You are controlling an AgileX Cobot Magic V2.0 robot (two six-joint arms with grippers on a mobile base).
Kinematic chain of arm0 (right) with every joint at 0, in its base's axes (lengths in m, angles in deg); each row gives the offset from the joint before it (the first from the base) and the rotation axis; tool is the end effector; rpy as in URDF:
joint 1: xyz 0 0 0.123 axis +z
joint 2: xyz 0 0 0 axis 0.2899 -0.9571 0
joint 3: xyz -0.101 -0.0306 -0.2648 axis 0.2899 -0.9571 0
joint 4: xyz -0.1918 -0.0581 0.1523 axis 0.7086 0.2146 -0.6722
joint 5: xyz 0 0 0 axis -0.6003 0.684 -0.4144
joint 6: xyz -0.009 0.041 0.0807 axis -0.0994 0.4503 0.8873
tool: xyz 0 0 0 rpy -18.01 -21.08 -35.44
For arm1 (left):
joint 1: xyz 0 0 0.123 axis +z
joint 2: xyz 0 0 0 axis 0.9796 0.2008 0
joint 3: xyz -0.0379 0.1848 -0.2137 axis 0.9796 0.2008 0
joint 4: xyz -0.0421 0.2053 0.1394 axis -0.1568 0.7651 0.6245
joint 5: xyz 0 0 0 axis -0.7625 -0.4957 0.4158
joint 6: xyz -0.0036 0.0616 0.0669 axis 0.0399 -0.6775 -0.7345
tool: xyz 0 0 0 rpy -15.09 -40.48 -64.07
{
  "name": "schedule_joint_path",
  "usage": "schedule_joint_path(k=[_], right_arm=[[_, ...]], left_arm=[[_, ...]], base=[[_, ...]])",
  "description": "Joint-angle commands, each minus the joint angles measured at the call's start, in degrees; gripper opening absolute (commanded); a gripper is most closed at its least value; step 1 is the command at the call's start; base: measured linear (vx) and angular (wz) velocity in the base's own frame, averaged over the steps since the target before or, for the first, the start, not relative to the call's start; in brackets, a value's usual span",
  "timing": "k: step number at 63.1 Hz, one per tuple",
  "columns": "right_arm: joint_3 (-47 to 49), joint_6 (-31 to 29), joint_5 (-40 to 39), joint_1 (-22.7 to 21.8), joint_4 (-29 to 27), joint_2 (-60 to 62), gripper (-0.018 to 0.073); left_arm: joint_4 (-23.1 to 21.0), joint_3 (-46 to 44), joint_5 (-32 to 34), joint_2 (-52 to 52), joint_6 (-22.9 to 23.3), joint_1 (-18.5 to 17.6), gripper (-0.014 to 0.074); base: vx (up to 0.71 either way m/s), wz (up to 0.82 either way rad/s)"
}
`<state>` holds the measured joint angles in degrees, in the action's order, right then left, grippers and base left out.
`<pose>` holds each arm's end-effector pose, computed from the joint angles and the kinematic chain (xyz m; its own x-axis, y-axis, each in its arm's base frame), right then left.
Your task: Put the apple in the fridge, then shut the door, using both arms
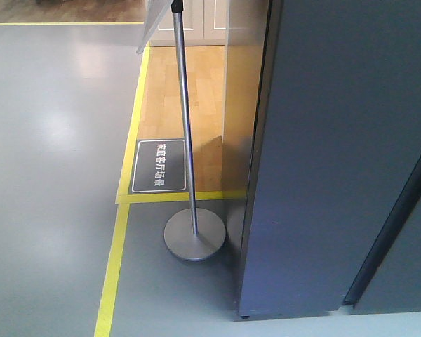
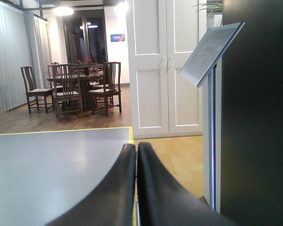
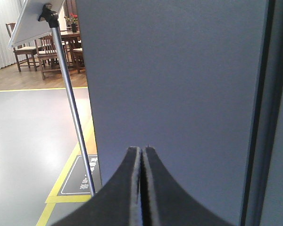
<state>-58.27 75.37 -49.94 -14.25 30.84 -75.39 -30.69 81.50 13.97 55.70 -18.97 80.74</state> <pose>0.0565 0.0030 0.1962 -0.0218 0.0211 -0.9995 -0.0500 0.9985 0.0221 0.0558 0.0021 0.2105 0.1330 -0.0011 -0.9911 -0.0381 0.9993 -0.0063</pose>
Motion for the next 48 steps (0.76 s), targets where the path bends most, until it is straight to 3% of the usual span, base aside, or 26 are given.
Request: schedule_joint_path(k=[1, 48], right_arm=[[-0.86, -0.14, -4.88, -0.32, 0.63, 1.0, -0.0003], [-0.81, -0.28, -4.81, -0.32, 0.63, 1.0, -0.0003]], left_arm=[[-0.15, 1.18, 3.94, -0.92, 0.63, -0.09, -0.0006], [-0.15, 1.18, 3.94, -0.92, 0.63, -0.09, -0.0006]], base=[[0.0, 0.0], [0.0, 0.0]])
